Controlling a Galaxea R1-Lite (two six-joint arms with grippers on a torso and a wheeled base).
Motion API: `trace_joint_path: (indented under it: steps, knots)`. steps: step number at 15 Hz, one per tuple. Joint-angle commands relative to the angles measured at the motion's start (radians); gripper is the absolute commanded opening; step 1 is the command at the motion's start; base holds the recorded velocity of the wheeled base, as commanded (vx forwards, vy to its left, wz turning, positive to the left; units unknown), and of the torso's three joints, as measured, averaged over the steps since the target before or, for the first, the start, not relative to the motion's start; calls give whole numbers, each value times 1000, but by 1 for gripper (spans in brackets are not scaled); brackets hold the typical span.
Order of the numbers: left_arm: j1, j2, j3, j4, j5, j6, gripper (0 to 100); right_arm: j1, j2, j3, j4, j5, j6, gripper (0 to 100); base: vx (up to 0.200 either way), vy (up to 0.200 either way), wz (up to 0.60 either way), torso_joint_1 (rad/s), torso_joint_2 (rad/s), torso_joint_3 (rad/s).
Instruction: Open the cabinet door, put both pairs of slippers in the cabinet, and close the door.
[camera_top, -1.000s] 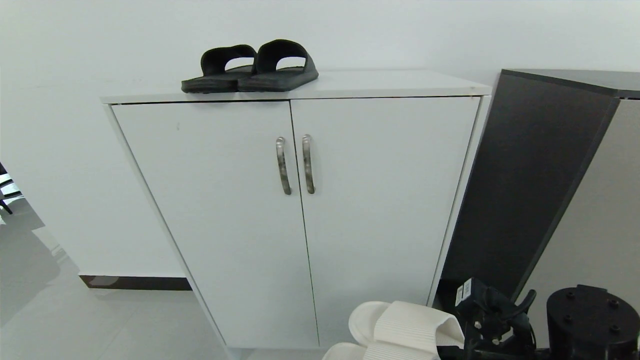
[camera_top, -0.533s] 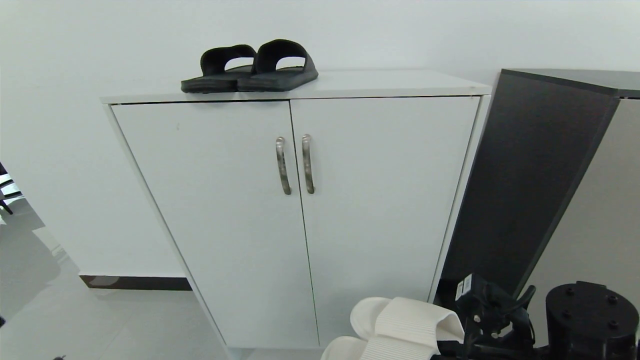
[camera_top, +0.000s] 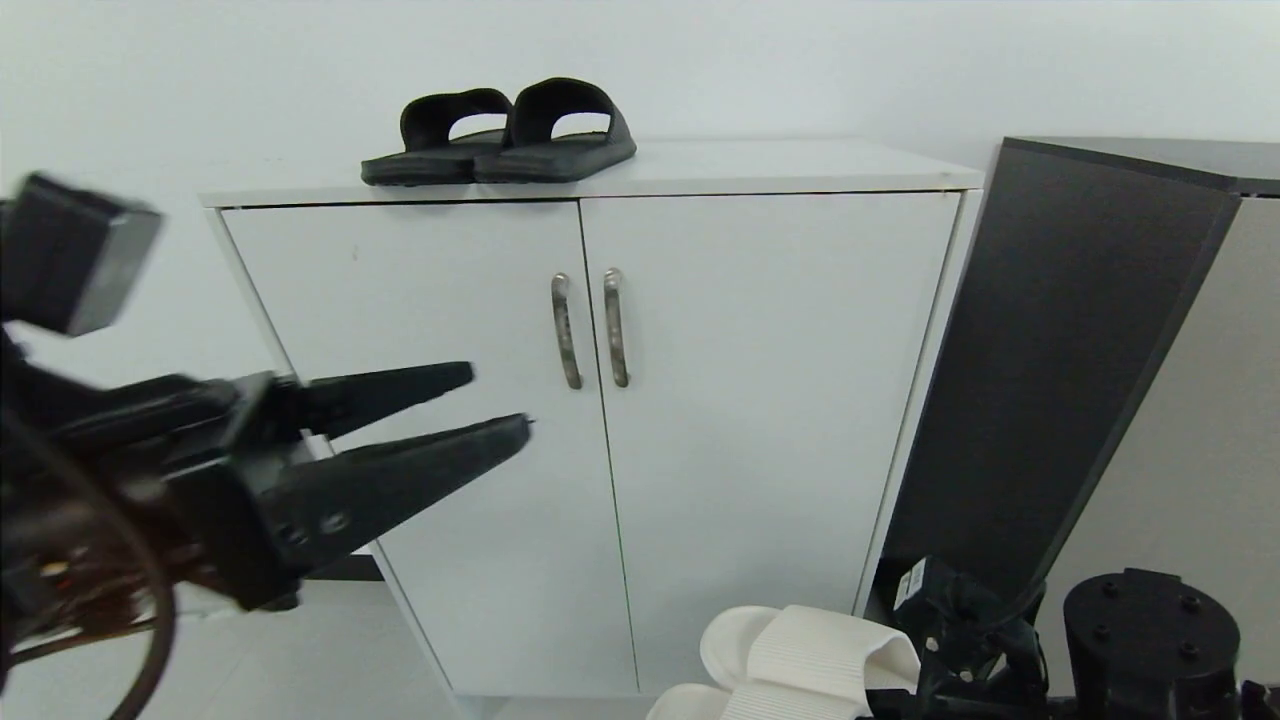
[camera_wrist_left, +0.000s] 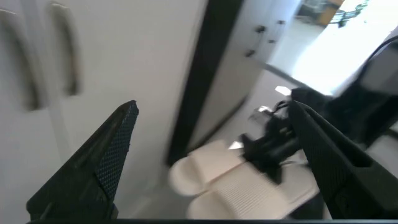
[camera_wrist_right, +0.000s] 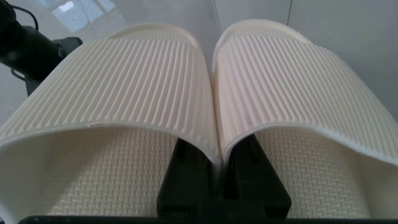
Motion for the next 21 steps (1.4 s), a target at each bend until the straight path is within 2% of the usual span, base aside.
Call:
trace_joint_path:
  steps: [1,2,3,4,5,6,7,8,9,10,12,15,21]
  knots:
    - [-116,147,-175,78,-36,-115,100,-1,24,1,0,1,0,0,0,0,0,0,0,0]
    - [-102,149,-227,134,-136,-141,100,-1,28,2,0,1,0,0,0,0,0,0,0,0]
    - [-68,150,-268,154,-214,-190,100,-1,37,1,0,1,0,0,0,0,0,0,0,0]
    - [-59,164,-308,155,-234,-227,100,-1,38,1,0,1,0,0,0,0,0,0,0,0]
    - [-53,207,-339,155,-205,-227,100,-1,40,1,0,1,0,0,0,0,0,0,0,0]
    - [-50,221,-351,155,-144,-219,100,-2,41,1,0,1,0,0,0,0,0,0,0,0]
    - [-50,242,-351,157,-88,-156,100,-5,41,1,0,1,0,0,0,0,0,0,0,0]
    - [-49,253,-342,158,-62,-118,100,-7,41,1,0,1,0,0,0,0,0,0,0,0]
    - [-49,268,-340,157,-4,-110,100,-7,41,1,0,1,0,0,0,0,0,0,0,0]
    - [-42,287,-340,155,30,-99,100,-7,41,1,0,1,-2,0,0,0,0,0,0,0]
    - [-3,307,-339,158,33,-80,100,-7,41,1,0,1,-2,0,0,0,0,0,0,0]
    - [60,359,-345,155,34,-76,100,-7,41,1,0,1,-2,0,0,0,0,0,0,0]
    - [71,439,-402,151,36,-76,100,-7,40,1,0,1,-2,0,0,0,0,0,0,0]
